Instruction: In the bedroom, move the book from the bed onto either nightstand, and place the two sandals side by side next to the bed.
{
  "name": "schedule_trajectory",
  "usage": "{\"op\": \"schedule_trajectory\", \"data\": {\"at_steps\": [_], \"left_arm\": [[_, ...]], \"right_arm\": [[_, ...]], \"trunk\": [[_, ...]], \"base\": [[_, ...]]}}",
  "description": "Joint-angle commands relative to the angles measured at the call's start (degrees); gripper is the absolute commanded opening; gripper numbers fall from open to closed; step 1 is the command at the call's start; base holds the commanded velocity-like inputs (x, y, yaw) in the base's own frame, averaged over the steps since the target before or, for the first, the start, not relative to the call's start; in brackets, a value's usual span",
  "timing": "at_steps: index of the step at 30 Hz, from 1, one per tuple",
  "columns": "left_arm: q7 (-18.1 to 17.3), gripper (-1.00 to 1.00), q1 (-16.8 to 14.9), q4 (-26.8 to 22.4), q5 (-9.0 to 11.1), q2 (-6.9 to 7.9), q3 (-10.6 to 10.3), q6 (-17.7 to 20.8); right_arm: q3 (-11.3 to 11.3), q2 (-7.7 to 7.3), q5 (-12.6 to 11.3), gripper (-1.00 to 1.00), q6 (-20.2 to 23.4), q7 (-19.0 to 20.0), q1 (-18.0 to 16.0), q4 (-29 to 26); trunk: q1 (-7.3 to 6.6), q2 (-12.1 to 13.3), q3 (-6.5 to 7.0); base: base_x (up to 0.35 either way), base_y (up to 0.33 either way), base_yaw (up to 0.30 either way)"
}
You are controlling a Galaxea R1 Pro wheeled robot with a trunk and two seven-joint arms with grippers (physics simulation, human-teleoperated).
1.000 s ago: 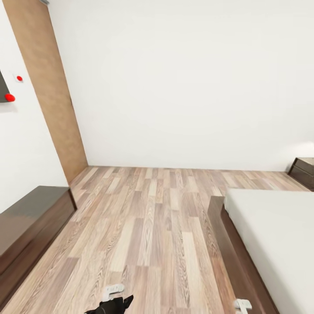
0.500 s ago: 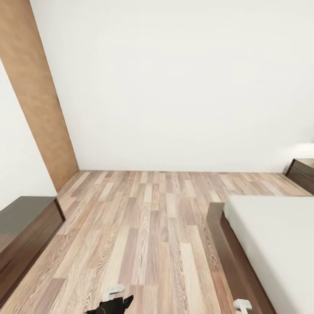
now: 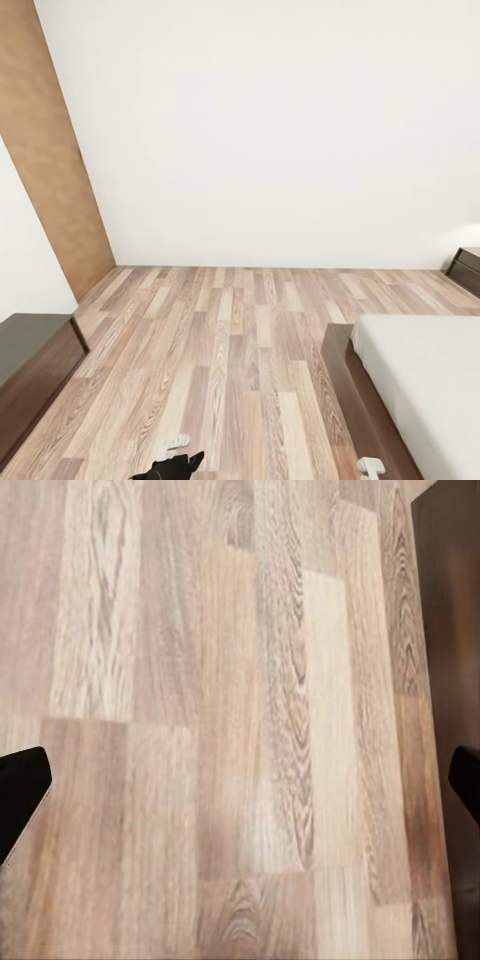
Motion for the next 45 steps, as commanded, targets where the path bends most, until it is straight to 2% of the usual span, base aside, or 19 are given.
{"op": "schedule_trajectory", "data": {"at_steps": [1,18,20,23,25,31,33,36,40,43,45], "left_arm": [[-0.08,1.00,-0.05,0.09,0.44,0.00,-0.36,-0.25],[-0.02,1.00,-0.05,0.09,0.30,-0.04,-0.44,-0.25],[-0.01,1.00,-0.05,0.09,0.24,-0.06,-0.48,-0.25],[0.06,1.00,-0.05,0.09,0.15,-0.11,-0.52,-0.22],[0.07,1.00,-0.05,0.07,0.08,-0.12,-0.53,-0.20],[0.11,1.00,-0.05,0.00,-0.25,-0.10,-0.61,-0.15],[0.91,1.00,-0.05,0.00,-1.75,-0.12,-1.33,-0.11],[5.13,1.00,-0.05,0.25,-5.58,-0.13,-2.25,0.03],[7.67,1.00,-0.05,4.64,-7.30,-0.07,-2.50,-0.18],[8.24,1.00,-0.02,8.54,-7.72,-0.06,-2.50,-0.57],[8.31,1.00,0.05,9.16,-7.71,0.02,-2.49,-1.38]], "right_arm": [[-0.49,0.04,0.40,1.00,0.36,0.31,-0.03,-0.08],[-0.49,0.06,0.40,1.00,0.36,-0.01,-0.05,-0.08],[-0.49,0.11,0.40,1.00,0.36,-1.41,-0.05,-0.08],[-0.49,0.26,0.40,1.00,0.38,-6.23,-0.08,-0.08],[-0.49,0.29,0.40,1.00,0.37,-8.00,-0.05,-0.08],[-0.48,0.33,0.42,1.00,0.39,-9.80,-0.04,-0.08],[-0.49,0.33,0.41,1.00,0.37,-9.85,-0.05,0.01],[-0.43,0.39,0.58,1.00,0.43,-10.03,-0.05,0.70],[-0.41,0.41,0.66,1.00,0.39,-10.26,-0.03,6.04],[-0.41,0.34,0.61,1.00,0.37,-10.31,-0.04,9.68],[-0.41,0.34,0.64,1.00,0.36,-10.32,-0.06,10.27]], "trunk": [[0.03,-0.02,-0.06],[0.03,-0.02,-0.06],[0.03,-0.02,-0.06],[0.03,-0.02,-0.06],[0.03,-0.02,-0.06],[0.03,-0.02,-0.06],[0.03,-0.02,-0.06],[0.03,-0.02,-0.06],[0.03,-0.02,-0.06],[0.03,-0.02,-0.06],[0.03,-0.02,-0.06]], "base": [[0.328,0.000,0.000],[0.329,0.000,0.000],[0.329,0.000,0.000],[0.329,0.000,0.000],[0.329,0.000,0.000],[0.329,0.000,0.000],[0.329,0.000,0.000],[0.329,0.000,0.000],[0.329,0.000,0.000],[0.327,0.000,0.000],[0.313,0.000,0.000]]}}
